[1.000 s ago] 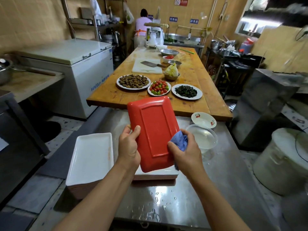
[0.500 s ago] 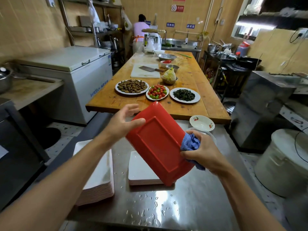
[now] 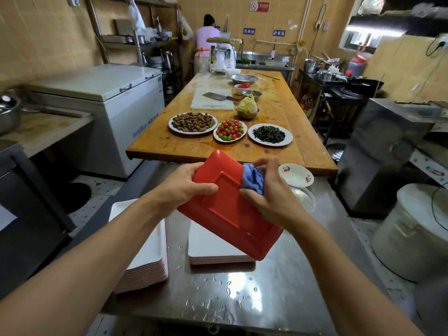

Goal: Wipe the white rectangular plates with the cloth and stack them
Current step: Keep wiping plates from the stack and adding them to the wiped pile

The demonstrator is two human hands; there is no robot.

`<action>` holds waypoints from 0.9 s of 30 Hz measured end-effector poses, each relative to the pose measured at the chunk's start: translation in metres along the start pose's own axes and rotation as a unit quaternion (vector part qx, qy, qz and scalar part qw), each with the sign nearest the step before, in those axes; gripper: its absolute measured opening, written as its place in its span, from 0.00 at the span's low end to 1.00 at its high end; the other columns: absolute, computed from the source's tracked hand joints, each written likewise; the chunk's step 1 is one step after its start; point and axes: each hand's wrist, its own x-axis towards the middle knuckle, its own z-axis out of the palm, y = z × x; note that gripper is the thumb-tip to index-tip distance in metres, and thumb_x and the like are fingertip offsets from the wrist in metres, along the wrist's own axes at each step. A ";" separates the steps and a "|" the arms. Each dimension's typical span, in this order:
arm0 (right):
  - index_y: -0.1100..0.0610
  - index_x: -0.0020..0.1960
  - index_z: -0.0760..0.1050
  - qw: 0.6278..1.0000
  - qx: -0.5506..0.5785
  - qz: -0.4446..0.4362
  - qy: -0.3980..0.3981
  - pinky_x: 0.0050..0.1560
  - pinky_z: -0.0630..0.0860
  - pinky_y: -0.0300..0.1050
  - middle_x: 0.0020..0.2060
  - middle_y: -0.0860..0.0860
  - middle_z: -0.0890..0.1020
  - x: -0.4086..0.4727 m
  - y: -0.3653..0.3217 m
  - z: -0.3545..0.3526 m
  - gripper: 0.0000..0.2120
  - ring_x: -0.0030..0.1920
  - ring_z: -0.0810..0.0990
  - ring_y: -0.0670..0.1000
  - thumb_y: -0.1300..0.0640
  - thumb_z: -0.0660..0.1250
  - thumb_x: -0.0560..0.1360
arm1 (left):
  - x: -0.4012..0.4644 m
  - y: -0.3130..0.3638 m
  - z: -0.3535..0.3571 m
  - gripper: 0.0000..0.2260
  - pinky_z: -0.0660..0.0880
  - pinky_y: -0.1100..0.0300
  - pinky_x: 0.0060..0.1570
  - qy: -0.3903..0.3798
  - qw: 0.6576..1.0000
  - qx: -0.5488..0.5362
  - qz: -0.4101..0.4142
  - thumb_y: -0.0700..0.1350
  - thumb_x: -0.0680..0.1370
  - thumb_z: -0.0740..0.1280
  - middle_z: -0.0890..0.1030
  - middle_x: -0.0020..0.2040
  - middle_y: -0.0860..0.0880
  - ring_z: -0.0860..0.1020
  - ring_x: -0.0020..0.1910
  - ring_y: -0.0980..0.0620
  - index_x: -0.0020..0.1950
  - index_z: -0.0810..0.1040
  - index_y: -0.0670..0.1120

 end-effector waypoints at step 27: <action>0.56 0.71 0.67 0.988 -0.145 -0.012 0.060 0.72 0.58 0.42 0.72 0.54 0.63 -0.049 0.032 0.015 0.24 0.73 0.60 0.52 0.53 0.59 0.76 | 0.001 -0.032 0.002 0.15 0.76 0.45 0.37 0.205 0.907 -0.317 -0.187 0.44 0.76 0.67 0.82 0.46 0.42 0.81 0.42 0.43 0.62 0.75 0.43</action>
